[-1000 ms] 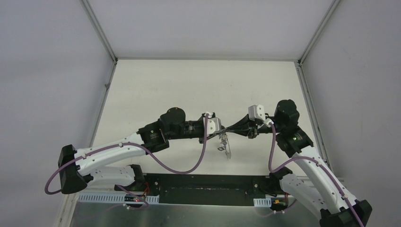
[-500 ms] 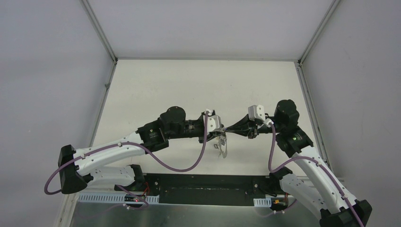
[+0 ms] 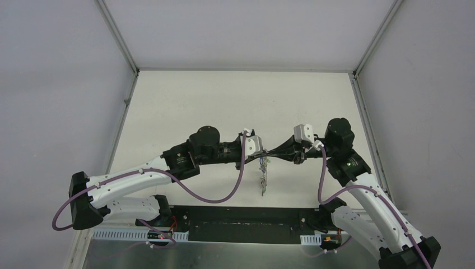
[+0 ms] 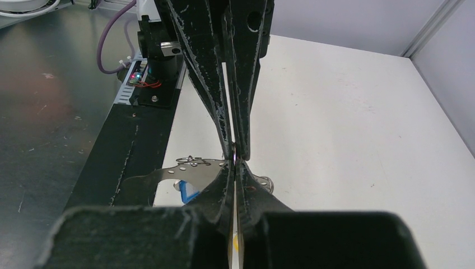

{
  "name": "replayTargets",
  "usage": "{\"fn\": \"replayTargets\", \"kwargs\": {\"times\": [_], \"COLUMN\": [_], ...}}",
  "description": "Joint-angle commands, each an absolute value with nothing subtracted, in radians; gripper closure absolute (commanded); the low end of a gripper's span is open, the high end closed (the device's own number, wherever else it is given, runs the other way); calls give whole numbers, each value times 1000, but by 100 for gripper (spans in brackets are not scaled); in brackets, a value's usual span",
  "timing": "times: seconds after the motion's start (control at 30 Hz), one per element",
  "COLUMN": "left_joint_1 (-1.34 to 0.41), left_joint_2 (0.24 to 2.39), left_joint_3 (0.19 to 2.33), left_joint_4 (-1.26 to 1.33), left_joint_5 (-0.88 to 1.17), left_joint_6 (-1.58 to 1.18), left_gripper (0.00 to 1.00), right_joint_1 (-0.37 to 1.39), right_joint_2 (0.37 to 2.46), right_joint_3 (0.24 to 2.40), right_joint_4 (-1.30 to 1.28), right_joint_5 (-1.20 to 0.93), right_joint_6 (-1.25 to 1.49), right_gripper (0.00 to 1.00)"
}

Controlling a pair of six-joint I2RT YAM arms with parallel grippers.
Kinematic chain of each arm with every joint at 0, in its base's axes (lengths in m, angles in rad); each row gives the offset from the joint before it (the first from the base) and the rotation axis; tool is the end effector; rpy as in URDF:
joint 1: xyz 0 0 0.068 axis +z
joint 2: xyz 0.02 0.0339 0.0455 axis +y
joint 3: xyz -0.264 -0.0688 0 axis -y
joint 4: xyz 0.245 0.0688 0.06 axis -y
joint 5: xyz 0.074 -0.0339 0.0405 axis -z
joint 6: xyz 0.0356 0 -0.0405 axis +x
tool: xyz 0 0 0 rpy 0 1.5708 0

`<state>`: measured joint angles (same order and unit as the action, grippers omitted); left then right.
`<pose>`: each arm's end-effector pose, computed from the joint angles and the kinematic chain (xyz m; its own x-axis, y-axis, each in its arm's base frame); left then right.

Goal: Put the keys on the keyring

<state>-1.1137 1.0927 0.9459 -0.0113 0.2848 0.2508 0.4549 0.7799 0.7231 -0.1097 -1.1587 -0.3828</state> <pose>0.1042 -0.2346 0.3544 0.1768 0.1802 -0.9676 0.9701 0.1341 0.2022 0.1360 0.1028 0.3305 0.2308 -0.0536 -0.9715 -0.9718 -0.0617 -0.2275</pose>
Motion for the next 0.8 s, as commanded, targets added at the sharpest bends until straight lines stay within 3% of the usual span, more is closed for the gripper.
{"fn": "replayTargets", "kwargs": {"times": [0.0, 0.07, 0.2, 0.4, 0.77], "left_joint_1": [-1123, -1123, -1123, -1122, -1123], "left_joint_2": [1062, 1059, 1059, 1080, 1239], "left_joint_3": [977, 994, 1054, 1179, 1494], "left_joint_4": [-17, -57, -184, -416, -878], "left_joint_5": [236, 215, 196, 166, 176], "left_joint_6": [261, 259, 269, 300, 329], "left_gripper": [100, 100, 100, 100, 100], "right_joint_1": [457, 458, 458, 480, 664], "right_joint_2": [770, 771, 780, 795, 887], "right_joint_3": [738, 740, 748, 760, 718], "right_joint_4": [-64, -64, -53, 59, 274], "right_joint_5": [-1183, -1181, -1206, -1189, -923], "right_joint_6": [-376, -376, -362, -278, -116], "right_gripper": [100, 96, 67, 47, 46]}}
